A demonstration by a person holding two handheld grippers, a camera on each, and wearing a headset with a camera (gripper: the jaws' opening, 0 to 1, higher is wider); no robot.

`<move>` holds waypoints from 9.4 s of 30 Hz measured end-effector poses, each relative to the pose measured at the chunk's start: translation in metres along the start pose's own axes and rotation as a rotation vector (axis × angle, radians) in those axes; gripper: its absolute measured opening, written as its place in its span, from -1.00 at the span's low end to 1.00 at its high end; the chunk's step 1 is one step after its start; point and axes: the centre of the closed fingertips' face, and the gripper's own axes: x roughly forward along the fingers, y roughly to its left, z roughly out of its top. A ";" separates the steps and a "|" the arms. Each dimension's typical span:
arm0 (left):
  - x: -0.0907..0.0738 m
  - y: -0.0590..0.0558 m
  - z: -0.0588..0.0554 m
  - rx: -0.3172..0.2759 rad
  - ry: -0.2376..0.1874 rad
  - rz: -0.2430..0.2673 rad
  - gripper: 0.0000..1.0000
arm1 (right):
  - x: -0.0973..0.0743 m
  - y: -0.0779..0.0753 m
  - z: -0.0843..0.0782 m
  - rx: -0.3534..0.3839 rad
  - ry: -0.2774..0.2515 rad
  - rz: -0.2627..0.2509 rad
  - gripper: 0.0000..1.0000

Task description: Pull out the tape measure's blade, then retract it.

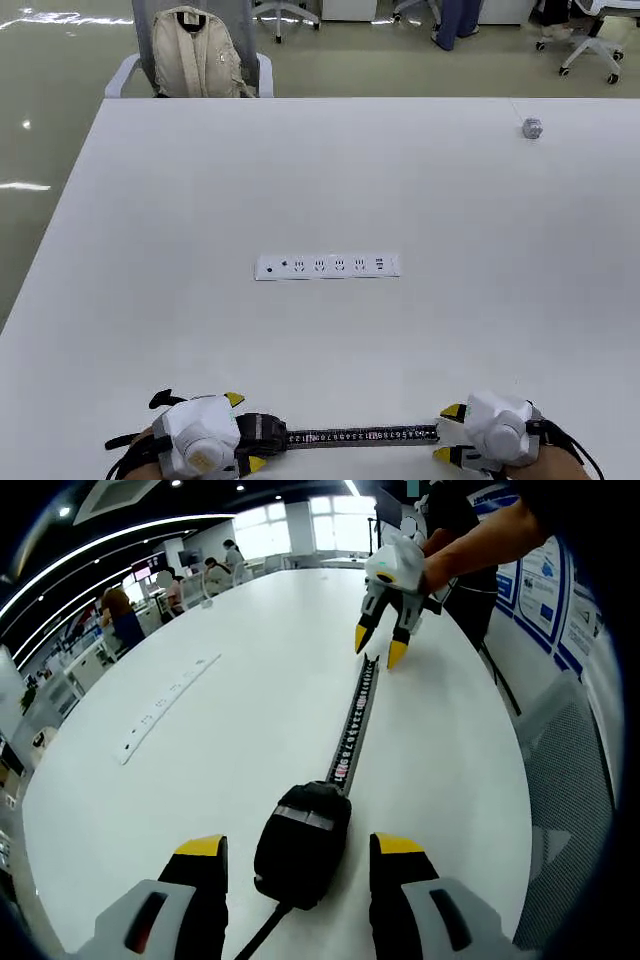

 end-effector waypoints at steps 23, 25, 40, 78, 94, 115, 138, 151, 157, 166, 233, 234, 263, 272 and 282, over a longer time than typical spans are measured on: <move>-0.023 -0.001 -0.009 -0.248 -0.082 0.147 0.36 | -0.010 0.014 0.005 0.247 -0.087 -0.100 0.01; -0.026 -0.002 -0.010 -0.267 -0.086 0.158 0.37 | -0.012 0.017 0.007 0.262 -0.095 -0.107 0.02; -0.042 -0.010 -0.011 -0.390 -0.123 0.236 0.61 | -0.024 0.031 0.009 0.353 -0.135 -0.163 0.23; -0.087 -0.050 -0.015 -0.526 -0.161 0.378 1.00 | -0.063 0.073 0.015 0.488 -0.196 -0.264 0.63; -0.108 -0.065 -0.015 -0.562 -0.185 0.429 1.00 | -0.076 0.099 0.017 0.519 -0.214 -0.280 0.75; -0.126 -0.083 -0.026 -0.587 -0.163 0.453 1.00 | -0.097 0.118 0.027 0.529 -0.201 -0.305 1.00; -0.148 -0.100 -0.027 -0.641 -0.133 0.529 1.00 | -0.117 0.138 0.023 0.527 -0.192 -0.314 1.00; -0.139 -0.110 -0.022 -0.687 -0.106 0.558 0.90 | -0.113 0.144 0.019 0.514 -0.187 -0.302 0.98; -0.135 -0.108 -0.021 -0.698 -0.096 0.578 0.90 | -0.110 0.144 0.019 0.505 -0.180 -0.297 0.97; -0.128 -0.103 -0.024 -0.732 -0.075 0.596 0.91 | -0.103 0.138 0.014 0.492 -0.163 -0.288 0.96; -0.062 -0.043 -0.005 -0.828 -0.057 0.626 0.79 | -0.045 0.077 0.008 0.226 -0.015 -0.134 0.75; -0.061 -0.042 -0.004 -0.827 -0.056 0.625 0.78 | -0.044 0.075 0.006 0.227 -0.008 -0.134 0.75; -0.032 -0.021 -0.006 -0.850 -0.034 0.624 0.65 | -0.019 0.039 0.000 0.096 0.057 -0.048 0.48; -0.023 -0.012 -0.008 -0.879 -0.038 0.630 0.62 | -0.012 0.030 0.002 0.056 0.064 -0.017 0.38; -0.015 -0.004 -0.011 -0.923 -0.034 0.626 0.58 | -0.006 0.024 0.003 0.005 0.087 0.023 0.23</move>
